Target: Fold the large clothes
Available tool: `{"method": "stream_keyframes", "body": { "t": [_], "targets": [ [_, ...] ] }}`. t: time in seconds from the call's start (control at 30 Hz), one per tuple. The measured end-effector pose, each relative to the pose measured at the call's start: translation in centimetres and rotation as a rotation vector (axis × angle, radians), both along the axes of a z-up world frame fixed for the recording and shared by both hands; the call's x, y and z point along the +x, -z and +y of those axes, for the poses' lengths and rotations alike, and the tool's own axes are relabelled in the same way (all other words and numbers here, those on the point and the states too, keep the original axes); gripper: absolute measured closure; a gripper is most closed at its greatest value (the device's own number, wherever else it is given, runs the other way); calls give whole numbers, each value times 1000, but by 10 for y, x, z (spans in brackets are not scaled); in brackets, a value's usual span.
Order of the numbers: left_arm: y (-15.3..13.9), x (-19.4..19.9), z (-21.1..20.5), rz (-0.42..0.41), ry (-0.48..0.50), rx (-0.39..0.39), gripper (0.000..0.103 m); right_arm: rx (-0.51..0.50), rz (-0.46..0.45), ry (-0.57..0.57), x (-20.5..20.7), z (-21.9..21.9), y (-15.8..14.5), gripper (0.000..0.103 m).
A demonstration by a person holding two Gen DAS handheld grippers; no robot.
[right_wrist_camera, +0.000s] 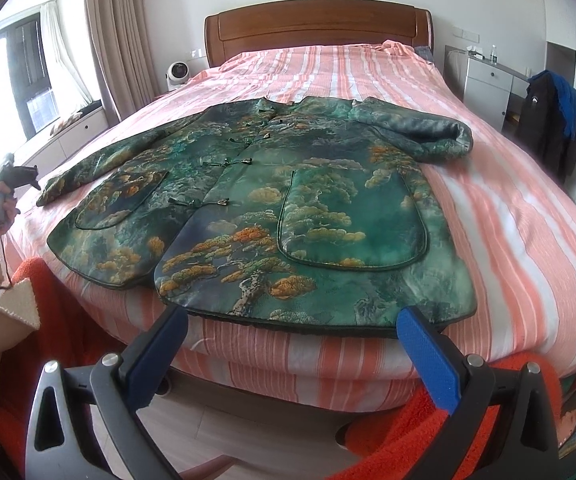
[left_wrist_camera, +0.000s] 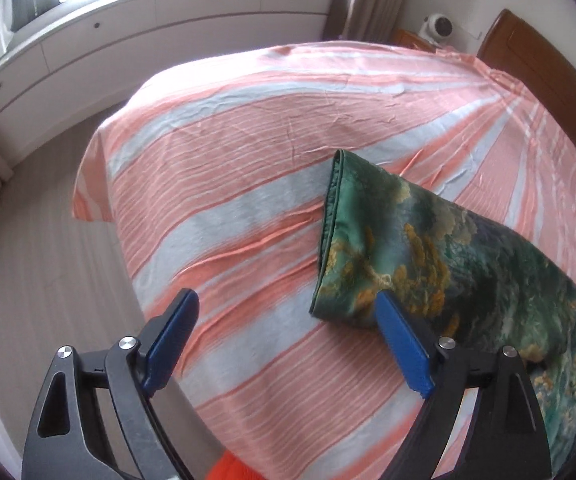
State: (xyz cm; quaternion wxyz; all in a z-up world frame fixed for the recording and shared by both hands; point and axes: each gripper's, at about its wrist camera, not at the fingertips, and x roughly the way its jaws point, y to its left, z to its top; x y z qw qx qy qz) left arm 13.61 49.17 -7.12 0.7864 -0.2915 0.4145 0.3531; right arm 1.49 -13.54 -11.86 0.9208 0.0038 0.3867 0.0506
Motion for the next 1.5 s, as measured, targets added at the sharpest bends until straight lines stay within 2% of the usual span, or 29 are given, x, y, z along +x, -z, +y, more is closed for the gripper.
{"method": "stream_keyframes", "body": {
  "t": [0.17, 0.33, 0.47, 0.63, 0.9, 1.23, 1.5],
  "targets": [
    [-31, -43, -47, -63, 53, 95, 9, 14, 3, -16, 2, 1, 3, 0],
    [-80, -82, -102, -132, 128, 209, 6, 16, -9, -26, 1, 3, 2, 0],
    [-111, -92, -136, -187, 184, 270, 5, 23, -14, -26, 0, 1, 2, 0],
    [-136, -93, -163, -240, 224, 311, 4, 24, -23, -31, -1, 1, 1, 0],
    [-152, -90, -179, -292, 257, 332, 3, 29, -31, -24, -3, -2, -1, 0],
    [-138, -84, -185, -274, 280, 299, 3, 19, -32, -36, -4, 2, -1, 0],
    [-138, -84, -195, -260, 303, 333, 3, 21, -30, -36, -3, 1, 0, 0]
  ]
}}
